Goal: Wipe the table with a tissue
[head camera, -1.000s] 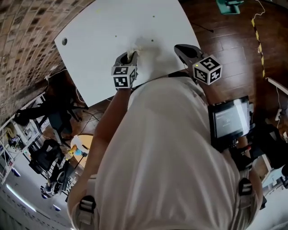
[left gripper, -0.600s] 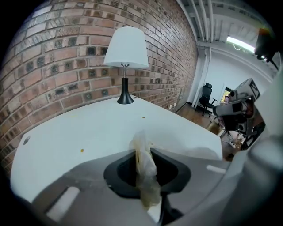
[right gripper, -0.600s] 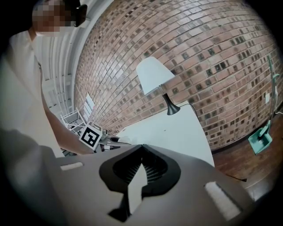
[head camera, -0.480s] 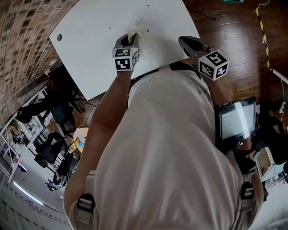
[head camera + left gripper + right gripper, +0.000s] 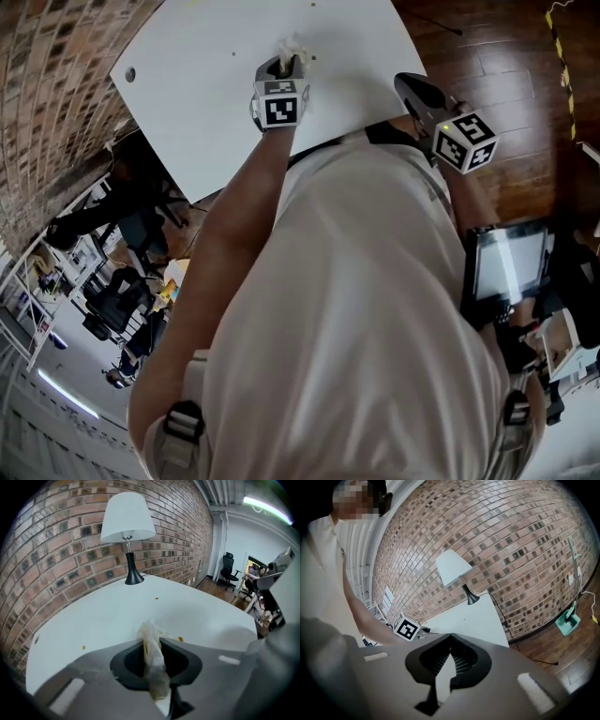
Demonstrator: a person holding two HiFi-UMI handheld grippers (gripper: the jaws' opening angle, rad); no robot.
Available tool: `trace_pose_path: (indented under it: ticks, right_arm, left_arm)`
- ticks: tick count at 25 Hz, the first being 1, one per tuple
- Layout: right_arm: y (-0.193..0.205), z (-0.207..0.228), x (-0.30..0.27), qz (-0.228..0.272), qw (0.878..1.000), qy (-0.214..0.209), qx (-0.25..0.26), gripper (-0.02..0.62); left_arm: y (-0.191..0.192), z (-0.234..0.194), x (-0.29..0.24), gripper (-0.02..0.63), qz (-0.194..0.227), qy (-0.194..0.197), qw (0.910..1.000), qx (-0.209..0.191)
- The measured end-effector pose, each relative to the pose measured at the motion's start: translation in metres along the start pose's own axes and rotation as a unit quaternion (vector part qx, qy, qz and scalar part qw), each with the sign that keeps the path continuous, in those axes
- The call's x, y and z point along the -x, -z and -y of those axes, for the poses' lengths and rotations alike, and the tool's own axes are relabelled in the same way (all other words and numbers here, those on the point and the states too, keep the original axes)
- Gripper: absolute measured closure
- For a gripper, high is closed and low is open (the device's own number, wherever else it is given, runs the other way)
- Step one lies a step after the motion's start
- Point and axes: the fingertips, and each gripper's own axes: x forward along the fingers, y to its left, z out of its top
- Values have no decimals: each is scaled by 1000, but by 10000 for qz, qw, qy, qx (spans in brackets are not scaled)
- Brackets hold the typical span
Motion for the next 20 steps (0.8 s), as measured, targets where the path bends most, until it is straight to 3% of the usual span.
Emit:
trace_pose_path:
  ticks: [4, 9, 15, 18, 20]
  right_arm:
    - [2, 6, 5, 25, 10000, 71, -44, 588]
    - [3, 5, 3, -32, 10000, 38, -6, 588]
    - [1, -1, -3, -87, 9999, -63, 85, 588]
    - [1, -3, -4, -118, 9998, -103, 98, 588]
    - [-1, -4, -5, -112, 9998, -109, 147, 588]
  left_arm:
    - [1, 7, -3, 558, 16, -83, 9998, -205]
    - [-2, 49, -2, 558, 202, 565, 9956, -719]
    - [7, 112, 9, 560, 213, 1362, 9775, -1594]
    - [16, 137, 15, 560, -23, 1954, 9660, -1691]
    - [19, 157, 26, 560, -99, 2497, 9524, -1745]
